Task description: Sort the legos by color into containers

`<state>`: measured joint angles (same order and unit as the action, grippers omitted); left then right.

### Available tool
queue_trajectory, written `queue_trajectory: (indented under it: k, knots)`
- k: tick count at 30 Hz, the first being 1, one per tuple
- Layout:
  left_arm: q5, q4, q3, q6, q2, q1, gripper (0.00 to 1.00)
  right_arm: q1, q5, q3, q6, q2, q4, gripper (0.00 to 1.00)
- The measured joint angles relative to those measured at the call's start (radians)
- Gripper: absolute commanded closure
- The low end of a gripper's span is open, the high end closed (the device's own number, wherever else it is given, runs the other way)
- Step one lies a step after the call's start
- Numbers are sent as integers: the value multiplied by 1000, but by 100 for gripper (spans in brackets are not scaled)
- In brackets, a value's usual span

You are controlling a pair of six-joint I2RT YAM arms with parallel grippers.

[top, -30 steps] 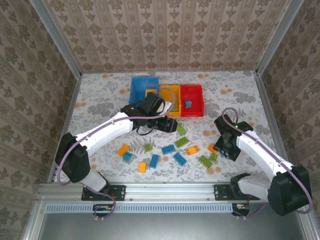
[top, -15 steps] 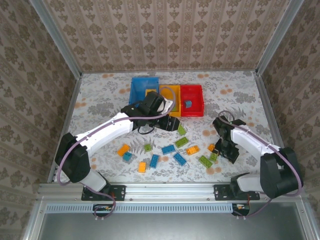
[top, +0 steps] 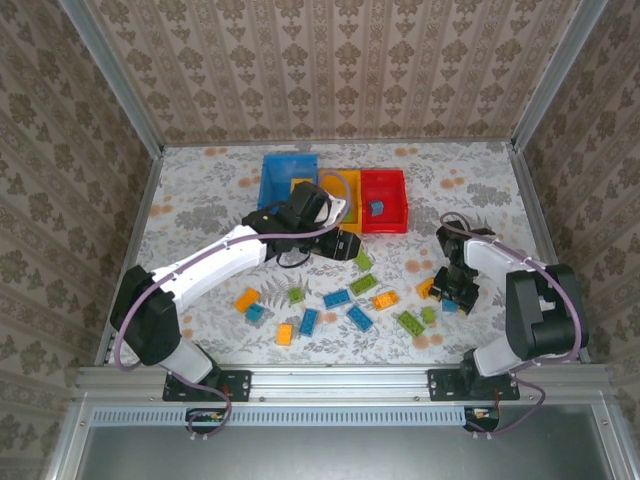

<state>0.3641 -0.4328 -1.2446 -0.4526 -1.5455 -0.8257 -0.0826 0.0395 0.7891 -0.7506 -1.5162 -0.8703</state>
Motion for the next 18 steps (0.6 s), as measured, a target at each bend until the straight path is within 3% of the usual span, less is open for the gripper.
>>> queue_trajectory:
  k: [3,10,18]
  knots:
    - [14,21,0,-5,-6,-4,45,18,-22,12,31,-24,10,47]
    - [123,123,27,-38,-11,-20,43,42,-40,13,90,-28,34,59]
    - [225,265,53,-113,-27,-20,42,47,-48,1,117,-6,50,83]
